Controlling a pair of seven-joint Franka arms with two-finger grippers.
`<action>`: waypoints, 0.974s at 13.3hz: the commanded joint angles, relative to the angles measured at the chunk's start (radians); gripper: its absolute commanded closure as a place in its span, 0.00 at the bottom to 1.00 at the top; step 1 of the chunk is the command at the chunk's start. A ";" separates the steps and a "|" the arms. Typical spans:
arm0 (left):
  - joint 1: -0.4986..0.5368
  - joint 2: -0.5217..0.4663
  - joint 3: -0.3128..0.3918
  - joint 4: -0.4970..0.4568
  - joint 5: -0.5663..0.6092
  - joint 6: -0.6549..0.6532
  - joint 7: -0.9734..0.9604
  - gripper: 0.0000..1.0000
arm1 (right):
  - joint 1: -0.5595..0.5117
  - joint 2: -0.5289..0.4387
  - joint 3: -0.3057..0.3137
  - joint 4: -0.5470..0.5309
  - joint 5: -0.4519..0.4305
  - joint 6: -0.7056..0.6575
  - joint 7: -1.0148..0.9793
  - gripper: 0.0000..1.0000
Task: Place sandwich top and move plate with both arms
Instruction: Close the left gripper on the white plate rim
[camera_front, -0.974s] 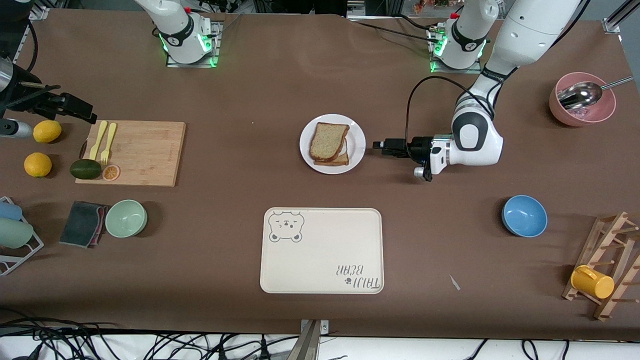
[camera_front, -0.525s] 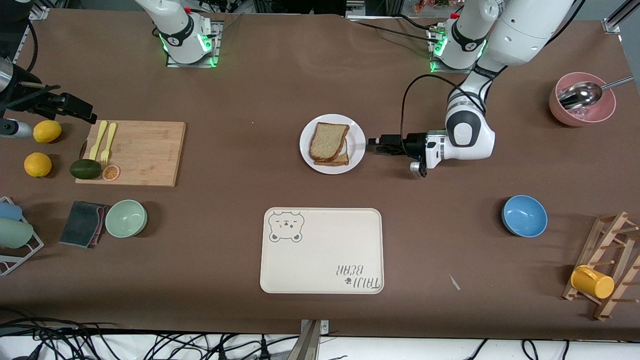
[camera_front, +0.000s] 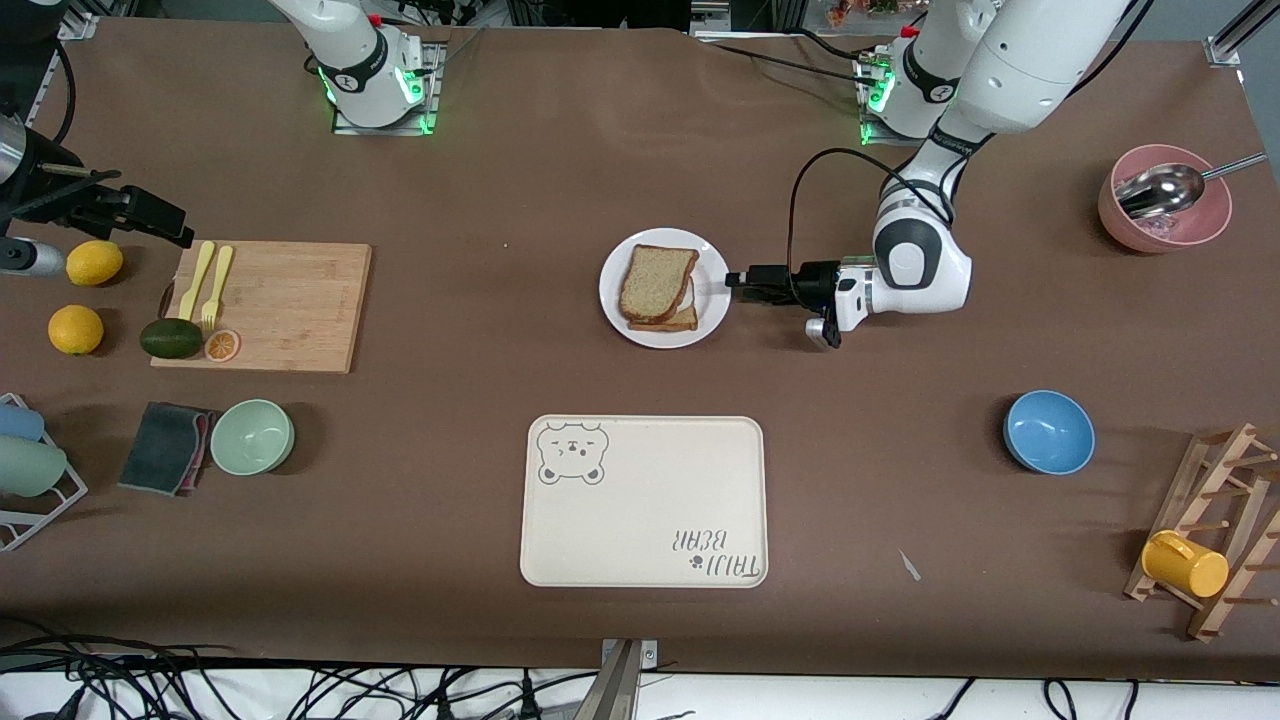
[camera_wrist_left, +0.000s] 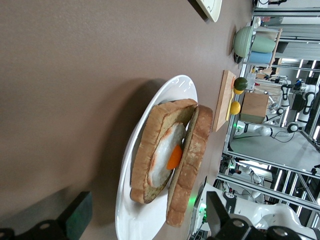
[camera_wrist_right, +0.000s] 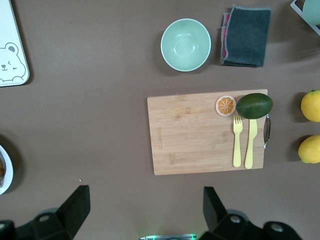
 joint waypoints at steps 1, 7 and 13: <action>-0.025 0.010 0.003 -0.006 -0.062 0.017 0.059 0.01 | -0.005 -0.006 0.000 -0.006 0.010 -0.004 0.001 0.00; -0.048 0.014 0.003 -0.009 -0.068 0.015 0.060 0.16 | -0.004 -0.006 0.002 -0.006 0.010 -0.004 0.001 0.00; -0.066 0.049 0.003 -0.006 -0.111 0.017 0.118 0.25 | -0.004 -0.006 0.002 -0.006 0.010 -0.004 0.001 0.00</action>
